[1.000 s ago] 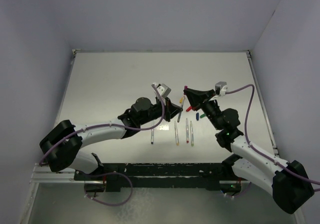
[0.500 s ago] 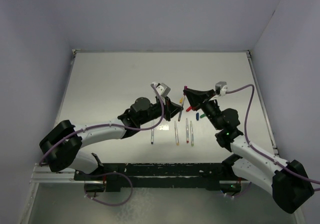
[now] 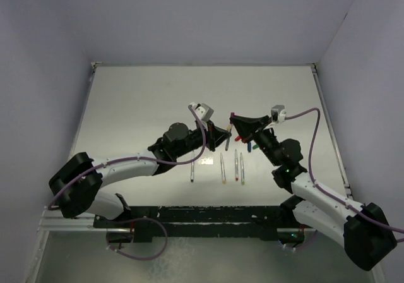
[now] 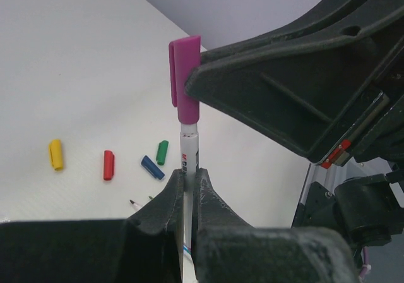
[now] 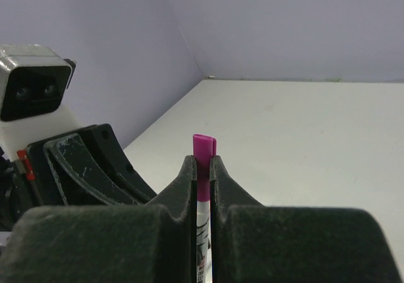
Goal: Insert the pens into the pen caps
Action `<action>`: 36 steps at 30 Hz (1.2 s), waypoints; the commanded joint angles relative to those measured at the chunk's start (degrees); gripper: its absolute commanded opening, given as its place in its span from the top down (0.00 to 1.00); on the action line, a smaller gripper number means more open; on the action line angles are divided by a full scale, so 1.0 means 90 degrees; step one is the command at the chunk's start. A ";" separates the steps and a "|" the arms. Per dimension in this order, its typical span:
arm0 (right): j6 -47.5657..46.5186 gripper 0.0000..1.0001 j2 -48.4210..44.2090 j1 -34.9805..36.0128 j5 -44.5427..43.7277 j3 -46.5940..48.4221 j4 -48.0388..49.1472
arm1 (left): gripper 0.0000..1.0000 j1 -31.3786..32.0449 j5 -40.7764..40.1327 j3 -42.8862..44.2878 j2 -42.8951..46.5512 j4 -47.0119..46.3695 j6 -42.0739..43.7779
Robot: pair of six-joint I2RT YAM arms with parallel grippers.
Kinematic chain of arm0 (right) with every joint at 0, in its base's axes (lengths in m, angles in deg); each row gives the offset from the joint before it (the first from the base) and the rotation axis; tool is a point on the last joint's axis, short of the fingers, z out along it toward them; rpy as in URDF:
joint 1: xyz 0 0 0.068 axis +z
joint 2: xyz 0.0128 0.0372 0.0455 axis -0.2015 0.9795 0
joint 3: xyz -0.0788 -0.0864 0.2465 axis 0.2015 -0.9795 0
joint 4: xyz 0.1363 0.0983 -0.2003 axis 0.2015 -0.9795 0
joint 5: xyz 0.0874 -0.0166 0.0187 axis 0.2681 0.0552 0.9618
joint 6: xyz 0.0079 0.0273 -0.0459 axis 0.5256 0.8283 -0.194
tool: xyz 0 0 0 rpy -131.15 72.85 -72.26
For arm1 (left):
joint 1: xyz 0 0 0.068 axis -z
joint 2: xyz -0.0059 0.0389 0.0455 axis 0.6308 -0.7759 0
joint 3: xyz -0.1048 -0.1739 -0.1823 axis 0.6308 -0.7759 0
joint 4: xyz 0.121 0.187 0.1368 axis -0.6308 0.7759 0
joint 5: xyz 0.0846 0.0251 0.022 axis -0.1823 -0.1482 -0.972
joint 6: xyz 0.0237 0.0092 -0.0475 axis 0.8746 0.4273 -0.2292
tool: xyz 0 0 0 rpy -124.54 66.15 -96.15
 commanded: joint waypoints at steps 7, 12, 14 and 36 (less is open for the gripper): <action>0.0453 1.00 -0.0011 0.0019 0.1057 -0.0125 0.0042 | 1.00 -0.0145 0.0319 -0.0290 0.0296 -0.1809 -0.0403; 0.0683 1.00 0.0195 0.0019 0.1292 -0.0232 0.0251 | 1.00 -0.0358 0.0565 -0.0458 0.0425 -0.2389 -0.0613; 0.0710 1.00 0.0290 0.0020 0.1393 -0.0208 0.0232 | 1.00 -0.0447 0.0573 -0.0543 0.0461 -0.2588 -0.0724; 0.0814 1.00 0.0981 0.0028 0.1824 -0.0164 -0.0202 | 1.00 -0.1158 0.0564 -0.0453 0.0556 -0.3096 -0.0815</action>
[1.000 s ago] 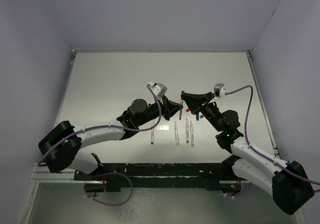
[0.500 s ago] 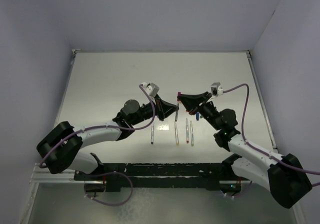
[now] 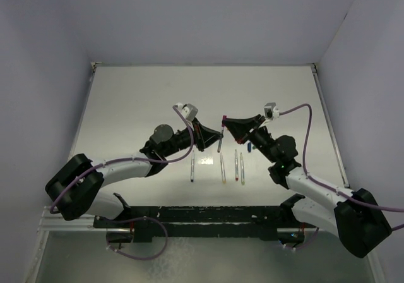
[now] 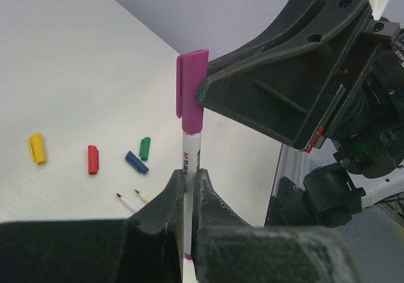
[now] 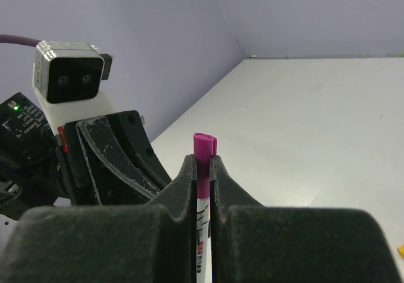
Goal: Insert the pens into the pen caps
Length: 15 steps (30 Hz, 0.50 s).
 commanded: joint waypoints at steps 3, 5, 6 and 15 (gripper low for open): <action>0.0008 1.00 0.0206 0.0056 0.0775 -0.0150 -0.1031 | 1.00 -0.0395 -0.0654 0.0515 0.0327 -0.1620 0.0046; 0.0008 1.00 0.0226 0.0056 0.0790 -0.0167 -0.1109 | 1.00 -0.0428 -0.0655 0.0549 0.0294 -0.1620 0.0047; 0.0002 1.00 0.0231 0.0055 0.0795 -0.0179 -0.1150 | 1.00 -0.0443 -0.0655 0.0576 0.0273 -0.1620 0.0047; -0.0115 1.00 0.0390 0.0116 0.0748 -0.0180 -0.1498 | 1.00 -0.0467 -0.0632 0.0783 0.0129 -0.1718 0.0011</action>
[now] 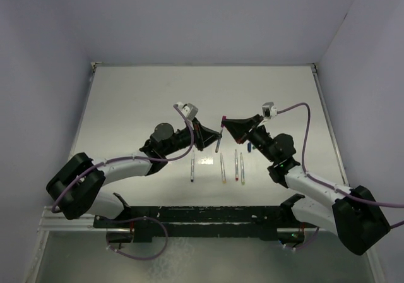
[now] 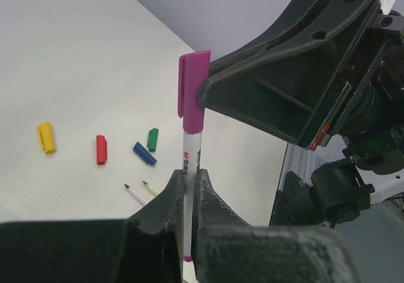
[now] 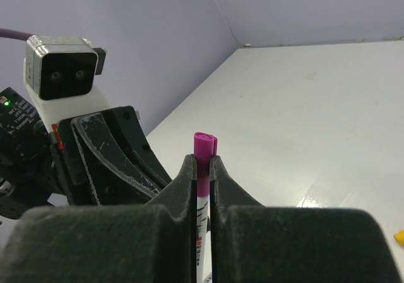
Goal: Insert the pens into the pen caps
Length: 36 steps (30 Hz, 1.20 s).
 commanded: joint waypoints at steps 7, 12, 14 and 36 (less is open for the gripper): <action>-0.0251 1.00 0.0306 0.0198 0.0740 -0.0168 -0.1463 | 1.00 -0.0330 -0.0781 0.0861 0.0137 -0.2009 -0.0015; -0.0319 1.00 0.0426 0.0258 0.0720 -0.0131 -0.1606 | 1.00 -0.0331 -0.0807 0.0960 0.0139 -0.2058 0.0075; -0.0349 1.00 0.0465 0.0303 0.0699 -0.0112 -0.1671 | 1.00 -0.0348 -0.0820 0.1001 0.0144 -0.2078 0.0111; -0.1150 0.37 0.0164 0.0338 -0.1948 0.2153 -0.3029 | 1.00 -0.0356 -0.1089 0.0737 -0.0250 0.1219 0.0908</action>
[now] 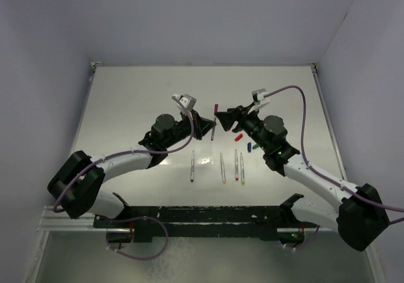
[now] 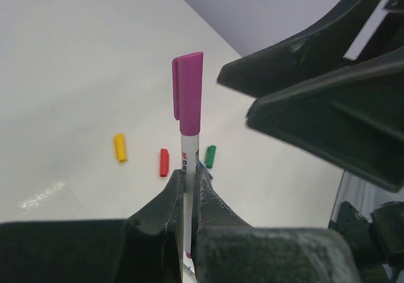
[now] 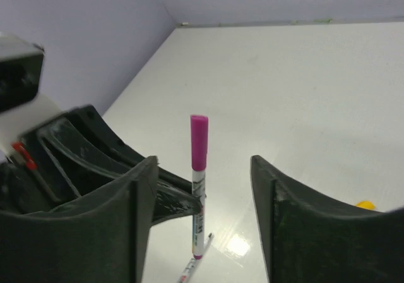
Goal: Insert the pens into the pen caps
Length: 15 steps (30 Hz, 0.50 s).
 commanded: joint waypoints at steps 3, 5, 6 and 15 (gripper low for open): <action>-0.0373 0.24 -0.0083 0.0036 -0.1027 0.0800 -0.0488 | 1.00 -0.0079 -0.0883 0.0224 -0.0271 0.0699 0.0476; -0.0426 0.22 -0.0142 0.0035 -0.1106 0.0778 -0.0490 | 1.00 -0.0115 -0.1155 0.0330 -0.0362 0.0981 0.0557; -0.0453 0.22 -0.0165 0.0033 -0.1164 0.0774 -0.0566 | 1.00 -0.0162 -0.1302 0.0422 -0.0397 0.1179 0.0614; -0.0298 0.22 -0.0537 0.0036 -0.1813 0.0409 -0.1434 | 0.93 -0.1182 -0.2116 0.1495 -0.1170 0.3096 0.0575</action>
